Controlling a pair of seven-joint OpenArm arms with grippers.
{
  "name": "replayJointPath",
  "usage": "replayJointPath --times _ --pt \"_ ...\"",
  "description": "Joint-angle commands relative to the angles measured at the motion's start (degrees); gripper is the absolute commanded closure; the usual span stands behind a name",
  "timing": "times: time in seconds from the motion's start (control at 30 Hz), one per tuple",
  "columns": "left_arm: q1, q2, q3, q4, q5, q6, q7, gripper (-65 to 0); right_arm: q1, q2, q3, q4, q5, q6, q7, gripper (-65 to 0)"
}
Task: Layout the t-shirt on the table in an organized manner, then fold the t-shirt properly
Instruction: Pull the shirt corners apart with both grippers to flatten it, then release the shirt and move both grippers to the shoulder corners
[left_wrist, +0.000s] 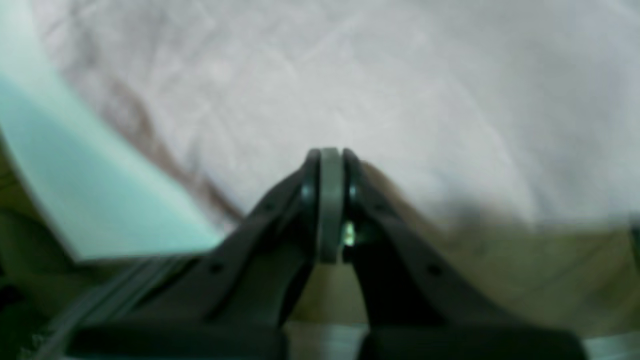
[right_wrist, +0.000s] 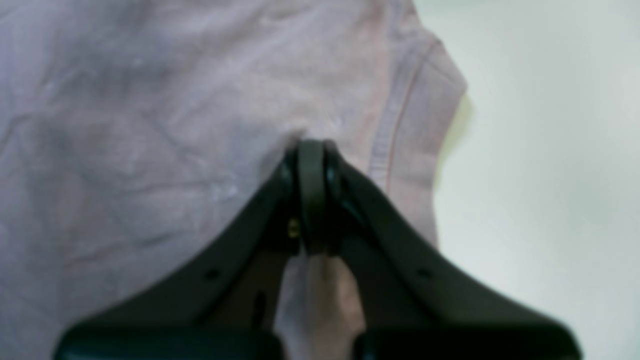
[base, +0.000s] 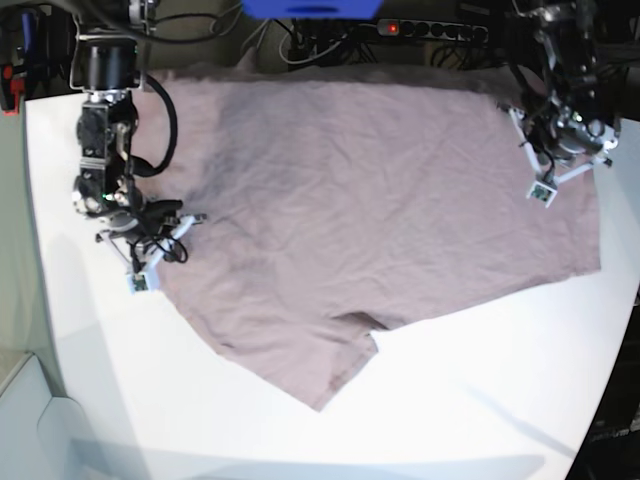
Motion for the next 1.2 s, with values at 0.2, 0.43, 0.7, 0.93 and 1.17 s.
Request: replayJointPath --times 0.2,0.43,0.7,0.93,1.17 --pt "-7.1 -2.7 -0.1 -15.1 0.3 0.2 -7.7 -0.4 4.5 2.7 0.1 -3.5 0.3 -0.2 1.3 0.0" --pt "-18.5 -5.8 0.2 -28.3 0.3 0.2 -13.3 -0.4 10.8 4.5 0.1 -19.5 0.3 -0.2 9.0 0.0" --pt "-35.8 -7.0 2.6 -45.4 0.3 0.2 -19.4 -0.4 19.2 6.5 0.1 -33.0 0.2 -0.5 17.2 0.0" --pt "-43.1 -4.8 7.8 -49.1 -0.2 0.2 -21.2 -0.4 22.6 10.1 0.5 -33.6 0.3 -0.6 18.4 0.0" --pt "-40.9 -6.1 6.7 -36.7 -0.3 0.2 -14.5 -0.4 18.0 11.4 1.9 -20.4 0.6 -0.6 16.9 0.0"
